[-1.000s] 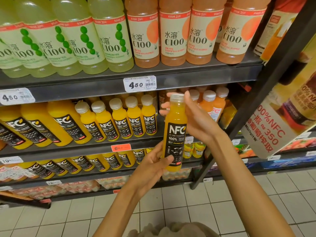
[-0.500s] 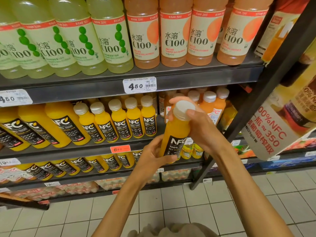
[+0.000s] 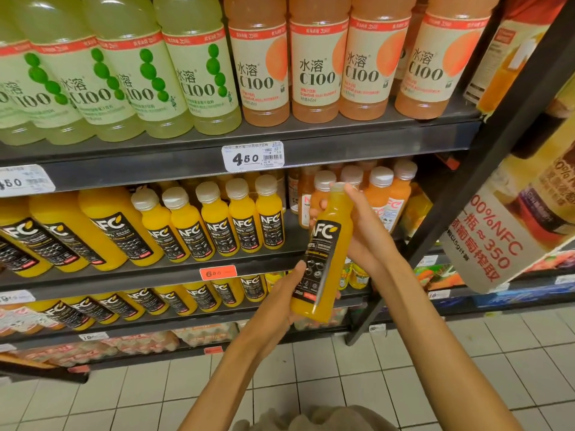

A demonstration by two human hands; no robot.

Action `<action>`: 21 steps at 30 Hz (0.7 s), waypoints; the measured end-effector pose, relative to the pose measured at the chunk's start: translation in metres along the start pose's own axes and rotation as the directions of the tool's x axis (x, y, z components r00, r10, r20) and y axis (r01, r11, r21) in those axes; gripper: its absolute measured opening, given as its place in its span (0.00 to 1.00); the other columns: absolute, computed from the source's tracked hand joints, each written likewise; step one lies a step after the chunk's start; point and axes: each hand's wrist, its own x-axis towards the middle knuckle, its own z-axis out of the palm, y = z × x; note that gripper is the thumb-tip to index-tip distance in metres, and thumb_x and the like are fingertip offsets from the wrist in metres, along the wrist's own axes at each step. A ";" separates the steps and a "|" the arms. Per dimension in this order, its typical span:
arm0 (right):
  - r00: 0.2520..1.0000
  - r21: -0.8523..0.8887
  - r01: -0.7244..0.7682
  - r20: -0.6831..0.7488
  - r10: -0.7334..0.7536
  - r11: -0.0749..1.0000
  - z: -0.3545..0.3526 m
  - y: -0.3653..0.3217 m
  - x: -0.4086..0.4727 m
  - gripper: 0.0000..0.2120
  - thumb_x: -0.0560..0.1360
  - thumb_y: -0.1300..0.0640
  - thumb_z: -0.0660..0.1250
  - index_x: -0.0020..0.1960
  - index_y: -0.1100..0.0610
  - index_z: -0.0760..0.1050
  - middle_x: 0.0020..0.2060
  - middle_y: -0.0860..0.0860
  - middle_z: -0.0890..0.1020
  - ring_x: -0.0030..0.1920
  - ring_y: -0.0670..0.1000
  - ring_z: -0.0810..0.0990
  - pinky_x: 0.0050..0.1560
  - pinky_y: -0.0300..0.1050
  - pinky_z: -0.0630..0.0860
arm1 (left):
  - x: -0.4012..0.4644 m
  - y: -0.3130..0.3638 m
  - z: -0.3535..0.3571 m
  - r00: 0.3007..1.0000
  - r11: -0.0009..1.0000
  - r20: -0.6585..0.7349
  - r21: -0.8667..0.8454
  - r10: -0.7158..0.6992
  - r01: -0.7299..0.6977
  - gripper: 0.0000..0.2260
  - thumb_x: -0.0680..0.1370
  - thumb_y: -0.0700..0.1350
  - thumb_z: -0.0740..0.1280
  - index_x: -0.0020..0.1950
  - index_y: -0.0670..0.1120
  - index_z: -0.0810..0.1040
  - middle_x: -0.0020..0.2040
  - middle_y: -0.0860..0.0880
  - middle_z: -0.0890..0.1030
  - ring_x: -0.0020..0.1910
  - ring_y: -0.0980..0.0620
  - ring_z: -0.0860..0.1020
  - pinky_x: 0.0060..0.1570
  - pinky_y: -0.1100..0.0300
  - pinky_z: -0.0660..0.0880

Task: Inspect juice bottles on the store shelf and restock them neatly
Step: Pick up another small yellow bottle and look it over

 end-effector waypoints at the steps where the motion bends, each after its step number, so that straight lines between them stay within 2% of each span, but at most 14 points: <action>1: 1.000 0.009 -0.008 0.007 0.007 1.000 -0.001 0.000 0.000 0.17 0.77 0.47 0.61 0.55 0.60 0.72 0.42 0.54 0.81 0.45 0.53 0.83 0.48 0.49 0.79 | -0.001 -0.001 0.000 1.000 0.997 0.027 -0.074 -0.007 0.008 0.24 0.76 0.60 0.56 0.65 0.47 0.73 0.52 0.42 0.83 0.47 0.48 0.82 0.49 0.53 0.78; 3: 0.999 -0.049 0.045 0.009 -0.045 0.998 -0.001 0.000 0.002 0.14 0.79 0.50 0.60 0.57 0.60 0.71 0.42 0.55 0.81 0.45 0.55 0.83 0.51 0.51 0.78 | 0.000 -0.003 0.001 0.999 0.995 0.041 -0.098 -0.014 0.018 0.24 0.78 0.58 0.53 0.67 0.46 0.72 0.52 0.41 0.83 0.47 0.47 0.82 0.50 0.52 0.78; 5: 0.993 -0.172 0.117 0.019 -0.116 0.978 0.003 -0.002 0.002 0.14 0.78 0.50 0.62 0.59 0.56 0.71 0.43 0.56 0.80 0.45 0.55 0.82 0.51 0.51 0.77 | 0.005 -0.004 0.004 0.997 0.999 -0.071 0.035 -0.012 0.014 0.23 0.77 0.60 0.51 0.63 0.49 0.74 0.52 0.44 0.83 0.49 0.50 0.81 0.54 0.53 0.76; 7: 0.984 -0.322 0.178 0.035 -0.176 0.930 0.009 -0.005 0.001 0.19 0.73 0.46 0.66 0.60 0.51 0.71 0.44 0.54 0.82 0.46 0.54 0.83 0.47 0.49 0.79 | 0.009 -0.002 0.011 0.978 0.973 -0.200 0.229 0.065 -0.017 0.20 0.72 0.65 0.52 0.55 0.57 0.75 0.50 0.54 0.81 0.46 0.63 0.80 0.47 0.65 0.75; 8: 0.979 -0.369 0.201 0.046 -0.199 0.908 0.012 -0.006 0.001 0.20 0.71 0.45 0.67 0.61 0.50 0.71 0.45 0.53 0.83 0.47 0.53 0.83 0.45 0.46 0.80 | 0.009 0.000 0.013 0.971 0.963 -0.211 0.265 0.109 -0.050 0.19 0.69 0.67 0.52 0.52 0.60 0.74 0.48 0.59 0.80 0.44 0.67 0.79 0.43 0.71 0.74; 10: 0.974 -0.380 0.226 0.085 -0.209 0.897 0.015 -0.007 0.000 0.21 0.71 0.44 0.67 0.62 0.49 0.71 0.45 0.53 0.84 0.48 0.52 0.84 0.44 0.44 0.80 | 0.010 0.001 0.016 0.964 0.965 -0.224 0.246 0.143 -0.086 0.18 0.68 0.68 0.52 0.51 0.63 0.73 0.48 0.63 0.79 0.44 0.69 0.79 0.40 0.73 0.73; 11: 0.975 -0.370 0.223 0.101 -0.200 0.902 0.016 -0.007 0.000 0.20 0.73 0.45 0.67 0.62 0.50 0.72 0.46 0.52 0.84 0.48 0.52 0.84 0.43 0.43 0.79 | 0.009 0.002 0.016 0.963 0.972 -0.225 0.215 0.146 -0.097 0.18 0.69 0.67 0.52 0.52 0.64 0.73 0.48 0.62 0.80 0.45 0.67 0.80 0.40 0.72 0.75; 13: 0.982 -0.363 0.188 0.097 -0.164 0.912 0.017 -0.007 0.001 0.17 0.77 0.47 0.64 0.63 0.51 0.72 0.45 0.52 0.84 0.48 0.52 0.83 0.43 0.45 0.79 | 0.007 0.003 0.014 0.980 0.993 -0.173 0.082 0.096 -0.083 0.24 0.70 0.68 0.50 0.57 0.60 0.74 0.48 0.54 0.83 0.44 0.56 0.83 0.41 0.62 0.79; 14: 0.987 -0.360 0.159 0.084 -0.138 0.919 0.016 -0.005 0.002 0.16 0.78 0.47 0.62 0.63 0.53 0.71 0.45 0.52 0.84 0.48 0.53 0.83 0.44 0.46 0.80 | 0.006 0.005 0.013 0.991 0.998 -0.116 -0.007 0.062 -0.063 0.27 0.72 0.67 0.49 0.61 0.56 0.74 0.46 0.48 0.83 0.42 0.50 0.83 0.40 0.57 0.79; 16: 0.995 -0.333 0.091 0.063 -0.074 0.938 0.016 0.001 0.004 0.17 0.80 0.48 0.60 0.64 0.56 0.68 0.43 0.54 0.84 0.47 0.54 0.84 0.47 0.50 0.81 | 0.004 0.005 0.012 1.000 0.989 -0.007 -0.143 0.022 -0.023 0.30 0.74 0.66 0.48 0.65 0.49 0.73 0.43 0.43 0.82 0.37 0.47 0.81 0.35 0.55 0.78; 18: 0.997 -0.326 0.068 0.052 -0.054 0.943 0.017 0.005 0.006 0.17 0.80 0.48 0.59 0.65 0.57 0.67 0.41 0.53 0.84 0.45 0.54 0.84 0.46 0.50 0.82 | 0.006 0.002 0.010 1.000 0.985 0.018 -0.174 -0.008 0.011 0.30 0.75 0.66 0.47 0.64 0.48 0.73 0.42 0.41 0.81 0.36 0.46 0.81 0.34 0.55 0.78; 21: 0.994 -0.329 0.105 0.074 -0.085 0.939 0.016 0.006 0.005 0.17 0.79 0.48 0.60 0.64 0.55 0.68 0.41 0.52 0.84 0.46 0.53 0.84 0.43 0.47 0.80 | 0.010 -0.001 0.007 1.000 0.993 -0.030 -0.118 0.004 -0.007 0.28 0.74 0.65 0.49 0.64 0.51 0.73 0.46 0.42 0.83 0.41 0.45 0.82 0.42 0.51 0.78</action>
